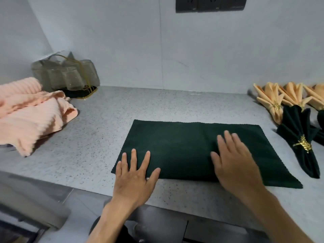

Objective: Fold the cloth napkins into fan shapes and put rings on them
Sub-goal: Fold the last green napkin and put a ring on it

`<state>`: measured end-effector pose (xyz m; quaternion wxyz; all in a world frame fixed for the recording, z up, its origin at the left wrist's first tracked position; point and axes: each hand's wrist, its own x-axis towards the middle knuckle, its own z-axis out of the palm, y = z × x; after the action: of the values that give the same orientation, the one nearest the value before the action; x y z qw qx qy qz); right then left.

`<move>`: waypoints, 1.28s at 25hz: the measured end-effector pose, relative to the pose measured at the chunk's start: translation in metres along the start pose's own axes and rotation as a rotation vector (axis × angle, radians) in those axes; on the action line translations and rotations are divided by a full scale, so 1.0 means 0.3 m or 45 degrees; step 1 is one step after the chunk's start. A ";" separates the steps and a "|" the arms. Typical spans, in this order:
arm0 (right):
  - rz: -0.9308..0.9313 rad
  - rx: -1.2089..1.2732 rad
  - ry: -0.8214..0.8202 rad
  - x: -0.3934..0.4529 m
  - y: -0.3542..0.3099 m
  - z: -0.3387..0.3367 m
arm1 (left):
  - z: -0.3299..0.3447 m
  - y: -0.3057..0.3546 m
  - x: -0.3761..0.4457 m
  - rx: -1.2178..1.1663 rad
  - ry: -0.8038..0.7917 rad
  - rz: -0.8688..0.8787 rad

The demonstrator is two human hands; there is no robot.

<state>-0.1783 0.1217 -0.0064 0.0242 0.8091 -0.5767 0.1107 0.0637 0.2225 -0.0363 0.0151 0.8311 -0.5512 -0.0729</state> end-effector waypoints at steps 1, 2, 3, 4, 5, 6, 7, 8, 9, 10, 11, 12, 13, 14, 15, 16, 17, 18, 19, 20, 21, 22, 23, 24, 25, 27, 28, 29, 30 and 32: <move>-0.151 0.087 -0.056 0.042 -0.080 0.018 | -0.003 -0.002 -0.007 0.008 -0.015 0.007; -0.259 0.126 -0.119 0.068 -0.147 0.050 | -0.011 -0.006 -0.019 0.017 -0.044 0.020; -0.338 0.115 -0.173 0.082 -0.192 0.090 | -0.030 -0.017 -0.018 0.007 -0.069 0.028; -0.363 0.088 -0.216 0.088 -0.214 0.123 | -0.057 -0.029 0.002 -0.031 -0.063 0.015; -0.354 0.074 -0.233 0.091 -0.212 0.154 | -0.091 -0.039 0.044 -0.094 -0.014 -0.016; -0.350 0.067 -0.231 0.091 -0.204 0.170 | -0.128 -0.047 0.111 -0.180 0.069 -0.056; -0.358 0.060 -0.224 0.085 -0.199 0.176 | -0.162 -0.053 0.194 -0.252 0.151 -0.112; -0.361 0.056 -0.217 0.080 -0.198 0.177 | -0.185 -0.060 0.286 -0.283 0.194 -0.188; -0.356 0.062 -0.207 0.078 -0.201 0.175 | -0.201 -0.068 0.374 -0.298 0.191 -0.277; -0.356 0.075 -0.191 0.078 -0.206 0.173 | -0.208 -0.073 0.453 -0.350 0.168 -0.364; -0.353 0.091 -0.174 0.075 -0.211 0.173 | -0.207 -0.074 0.508 -0.451 0.140 -0.439; -0.342 0.086 -0.176 0.073 -0.213 0.173 | -0.203 -0.077 0.543 -0.573 0.111 -0.483; -0.335 0.074 -0.188 0.075 -0.211 0.174 | -0.203 -0.079 0.559 -0.696 0.076 -0.499; -0.333 0.087 -0.186 0.081 -0.207 0.173 | -0.209 -0.076 0.567 -0.800 0.064 -0.488; -0.340 0.097 -0.189 0.085 -0.202 0.171 | -0.215 -0.069 0.561 -0.857 0.086 -0.465; -0.339 0.135 -0.193 0.090 -0.199 0.169 | -0.223 -0.056 0.544 -0.874 0.152 -0.416; -0.319 0.208 -0.194 0.091 -0.200 0.167 | -0.225 -0.039 0.508 -0.858 0.241 -0.335; -0.239 0.398 -0.181 0.088 -0.199 0.159 | -0.221 -0.013 0.461 -0.804 0.337 -0.207; -0.092 0.710 -0.135 0.082 -0.196 0.133 | -0.213 0.020 0.399 -0.721 0.440 -0.055; 0.094 1.079 -0.099 0.077 -0.197 0.090 | -0.197 0.052 0.332 -0.639 0.564 0.108; 0.257 1.390 -0.091 0.087 -0.198 0.042 | -0.171 0.077 0.266 -0.569 0.673 0.249; 0.355 1.561 -0.159 0.103 -0.195 0.009 | -0.134 0.096 0.204 -0.527 0.736 0.372; 0.391 1.598 -0.288 0.115 -0.192 -0.011 | -0.098 0.118 0.152 -0.511 0.758 0.485; 0.398 1.566 -0.403 0.123 -0.193 -0.023 | -0.061 0.133 0.117 -0.500 0.746 0.578; 0.383 1.507 -0.472 0.127 -0.196 -0.026 | -0.033 0.135 0.095 -0.476 0.690 0.617; 0.325 1.300 -0.495 0.125 -0.204 -0.006 | -0.012 0.094 0.070 -0.402 0.542 0.561; 0.302 1.236 -0.475 0.123 -0.200 0.004 | -0.014 0.041 0.065 -0.367 0.486 0.518; 0.283 1.198 -0.453 0.119 -0.197 0.009 | -0.016 -0.033 0.059 -0.350 0.461 0.485; 0.264 1.169 -0.445 0.118 -0.196 0.013 | -0.021 -0.114 0.048 -0.350 0.466 0.471; 0.254 1.138 -0.467 0.117 -0.196 0.011 | -0.037 -0.269 0.024 -0.415 0.516 0.412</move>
<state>-0.1116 0.1082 0.0028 -0.4380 0.6872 -0.5423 0.2048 0.1418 0.2469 -0.0347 0.2693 0.7168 -0.6431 0.0105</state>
